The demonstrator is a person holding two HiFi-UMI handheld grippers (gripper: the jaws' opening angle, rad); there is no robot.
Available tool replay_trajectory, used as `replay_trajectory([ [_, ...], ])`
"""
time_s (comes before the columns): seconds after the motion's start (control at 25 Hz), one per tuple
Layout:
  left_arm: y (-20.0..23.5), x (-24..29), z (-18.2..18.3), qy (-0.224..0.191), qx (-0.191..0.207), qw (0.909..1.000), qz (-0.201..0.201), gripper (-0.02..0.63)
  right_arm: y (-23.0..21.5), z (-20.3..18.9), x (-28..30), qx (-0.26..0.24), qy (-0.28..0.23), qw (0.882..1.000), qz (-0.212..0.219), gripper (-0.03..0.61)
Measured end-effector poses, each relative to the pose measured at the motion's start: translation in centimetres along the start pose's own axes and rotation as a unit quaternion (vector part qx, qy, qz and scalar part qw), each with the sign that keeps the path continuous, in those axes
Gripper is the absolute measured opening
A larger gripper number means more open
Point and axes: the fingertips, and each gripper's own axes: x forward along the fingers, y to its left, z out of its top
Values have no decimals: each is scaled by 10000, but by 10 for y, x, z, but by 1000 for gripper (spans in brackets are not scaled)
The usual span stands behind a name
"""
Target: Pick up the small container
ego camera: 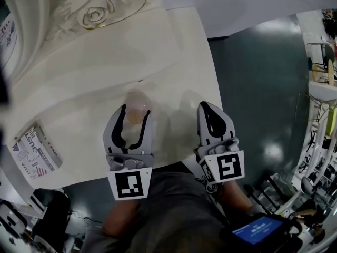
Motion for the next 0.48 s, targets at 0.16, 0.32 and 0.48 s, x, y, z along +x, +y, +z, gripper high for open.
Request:
replay_trajectory([
  [0.16,0,0,-1,-42,-12,10000,30,231,-3,-2,0,22,13,10000,-18,15],
  [0.32,0,0,1,-106,-52,9999,46,230,-2,-3,-1,35,25,10000,-14,15],
  [0.48,0,-1,1,-129,7,9999,97,227,-4,-4,-3,46,30,10000,-31,15],
])
